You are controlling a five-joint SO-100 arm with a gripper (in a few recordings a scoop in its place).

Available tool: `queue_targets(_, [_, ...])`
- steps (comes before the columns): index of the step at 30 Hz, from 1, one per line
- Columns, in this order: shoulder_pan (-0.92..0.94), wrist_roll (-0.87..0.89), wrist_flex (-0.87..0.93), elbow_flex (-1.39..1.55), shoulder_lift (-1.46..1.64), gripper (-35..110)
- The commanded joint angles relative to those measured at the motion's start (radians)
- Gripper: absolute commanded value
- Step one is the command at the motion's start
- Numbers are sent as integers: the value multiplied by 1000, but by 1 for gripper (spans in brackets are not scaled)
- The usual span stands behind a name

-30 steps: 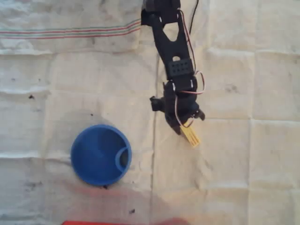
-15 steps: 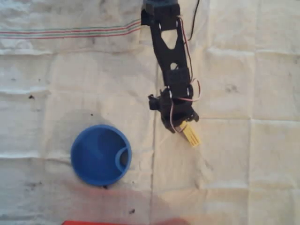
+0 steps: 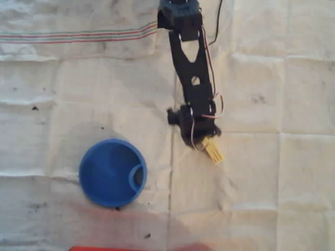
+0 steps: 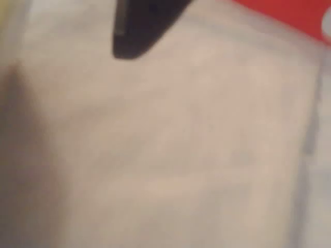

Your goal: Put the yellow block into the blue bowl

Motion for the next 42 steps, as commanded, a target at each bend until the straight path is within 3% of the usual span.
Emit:
queue_targets(1, [8,8,-67,-77,14,31])
queue_targets(8, [-15,9,-80,-75,2,27])
queue_targets(17, [-28,9,-77,-78,5,-2])
queue_targets(21, [-28,26,-80,-84,8,1])
queue_targets(42, [41,612,-81,-126,339,0])
